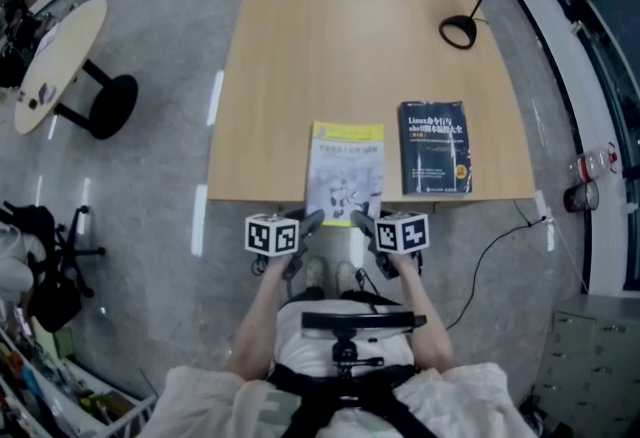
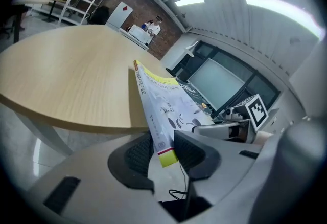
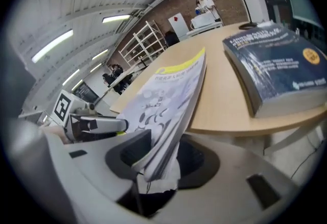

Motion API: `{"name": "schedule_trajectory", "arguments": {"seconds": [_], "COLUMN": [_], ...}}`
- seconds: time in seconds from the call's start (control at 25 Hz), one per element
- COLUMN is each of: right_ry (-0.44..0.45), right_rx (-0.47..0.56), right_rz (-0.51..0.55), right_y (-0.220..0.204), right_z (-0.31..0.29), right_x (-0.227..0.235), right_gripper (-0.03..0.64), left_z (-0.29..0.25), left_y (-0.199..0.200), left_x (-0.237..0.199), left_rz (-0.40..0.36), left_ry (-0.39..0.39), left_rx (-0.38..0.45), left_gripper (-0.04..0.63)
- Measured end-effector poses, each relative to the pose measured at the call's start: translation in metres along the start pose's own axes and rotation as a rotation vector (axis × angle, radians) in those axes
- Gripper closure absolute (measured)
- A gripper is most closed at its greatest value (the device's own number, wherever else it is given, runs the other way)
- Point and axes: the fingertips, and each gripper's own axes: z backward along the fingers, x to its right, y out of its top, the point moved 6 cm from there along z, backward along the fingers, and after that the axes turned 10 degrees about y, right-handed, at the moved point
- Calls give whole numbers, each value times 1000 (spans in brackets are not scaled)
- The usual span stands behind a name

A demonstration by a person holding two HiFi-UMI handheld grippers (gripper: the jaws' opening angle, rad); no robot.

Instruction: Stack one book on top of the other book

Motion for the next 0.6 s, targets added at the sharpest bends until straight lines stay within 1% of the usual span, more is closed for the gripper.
{"name": "schedule_trajectory", "arguments": {"seconds": [0.08, 0.28, 0.44, 0.6], "right_ry": [-24, -44, -56, -62], "right_rx": [2, 32, 70, 120], "right_rz": [48, 100, 148, 198], "right_y": [0, -4, -4, 12], "right_z": [2, 7, 17, 31], "right_x": [-6, -15, -24, -34], "right_gripper": [466, 472, 472, 474], "left_z": [3, 10, 17, 29], "left_y": [1, -1, 0, 18], "left_x": [4, 14, 23, 36], "left_rz": [-48, -167, -188, -228], "left_ry": [33, 107, 99, 96], "left_rx": [15, 46, 98, 168], "left_gripper": [463, 465, 463, 463]}}
